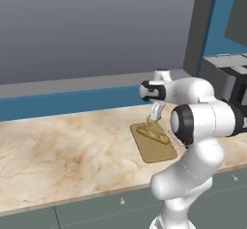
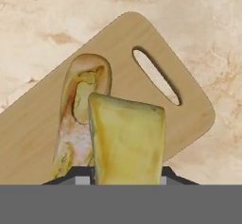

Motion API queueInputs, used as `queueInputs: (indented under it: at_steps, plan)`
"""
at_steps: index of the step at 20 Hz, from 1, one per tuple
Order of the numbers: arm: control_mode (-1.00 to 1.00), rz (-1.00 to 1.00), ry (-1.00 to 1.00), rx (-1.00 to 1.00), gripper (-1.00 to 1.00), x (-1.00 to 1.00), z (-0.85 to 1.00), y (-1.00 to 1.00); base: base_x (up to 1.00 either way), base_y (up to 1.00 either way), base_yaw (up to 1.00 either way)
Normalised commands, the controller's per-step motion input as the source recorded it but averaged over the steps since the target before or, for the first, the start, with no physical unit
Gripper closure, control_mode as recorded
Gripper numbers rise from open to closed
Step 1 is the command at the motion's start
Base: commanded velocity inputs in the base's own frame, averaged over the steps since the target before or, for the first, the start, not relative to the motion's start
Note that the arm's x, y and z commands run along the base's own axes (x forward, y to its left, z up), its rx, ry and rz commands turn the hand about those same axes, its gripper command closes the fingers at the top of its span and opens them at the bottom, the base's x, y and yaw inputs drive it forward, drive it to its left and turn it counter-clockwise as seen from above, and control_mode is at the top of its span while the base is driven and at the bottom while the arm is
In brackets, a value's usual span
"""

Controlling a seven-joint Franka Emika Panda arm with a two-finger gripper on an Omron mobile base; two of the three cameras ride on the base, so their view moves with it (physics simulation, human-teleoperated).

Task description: Retrieve the sausage and cheese from the fridge and place them on the cutting board on the counter.

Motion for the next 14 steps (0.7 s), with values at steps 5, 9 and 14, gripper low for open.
queueInputs:
  at_steps: [5,9,14]
  plan:
    - [-1.00,0.00,0.09,0.01,1.00,0.47,-0.27,-0.20,0.00,0.00,0.00]
    - [-1.00,0.00,0.01,0.00,1.00,0.17,-0.43,0.00,0.00,0.00,0.00]
    - [-1.00,0.00,0.02,0.00,1.00,0.04,-0.37,-0.01,0.00,0.00,0.00]
